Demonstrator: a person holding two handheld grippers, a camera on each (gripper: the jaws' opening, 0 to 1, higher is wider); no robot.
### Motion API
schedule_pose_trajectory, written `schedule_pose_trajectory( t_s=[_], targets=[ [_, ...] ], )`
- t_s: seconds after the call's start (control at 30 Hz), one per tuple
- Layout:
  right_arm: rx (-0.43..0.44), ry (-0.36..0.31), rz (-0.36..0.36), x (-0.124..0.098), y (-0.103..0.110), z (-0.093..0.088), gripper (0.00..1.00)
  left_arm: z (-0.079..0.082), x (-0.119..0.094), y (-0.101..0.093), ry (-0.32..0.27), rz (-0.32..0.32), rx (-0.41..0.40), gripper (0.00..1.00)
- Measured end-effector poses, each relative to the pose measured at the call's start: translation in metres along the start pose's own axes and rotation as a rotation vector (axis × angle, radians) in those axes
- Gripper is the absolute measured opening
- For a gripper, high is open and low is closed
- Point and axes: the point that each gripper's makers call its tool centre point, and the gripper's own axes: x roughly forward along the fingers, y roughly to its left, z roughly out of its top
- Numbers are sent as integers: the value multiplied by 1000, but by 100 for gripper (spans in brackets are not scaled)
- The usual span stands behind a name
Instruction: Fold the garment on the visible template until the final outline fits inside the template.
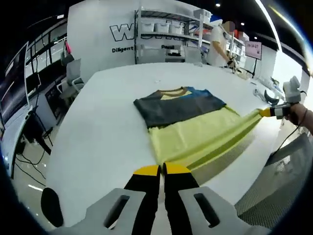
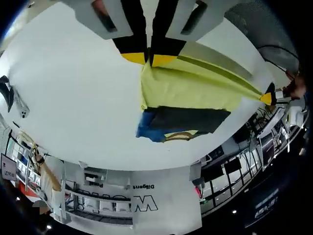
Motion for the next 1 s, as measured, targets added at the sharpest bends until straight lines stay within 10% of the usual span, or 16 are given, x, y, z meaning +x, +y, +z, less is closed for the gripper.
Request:
schedule_pose_trajectory(
  t_s=[1.0],
  targets=[
    [-265,-158,-30,29,-1,78,0,80,32,32,-174,31,51,0]
  ],
)
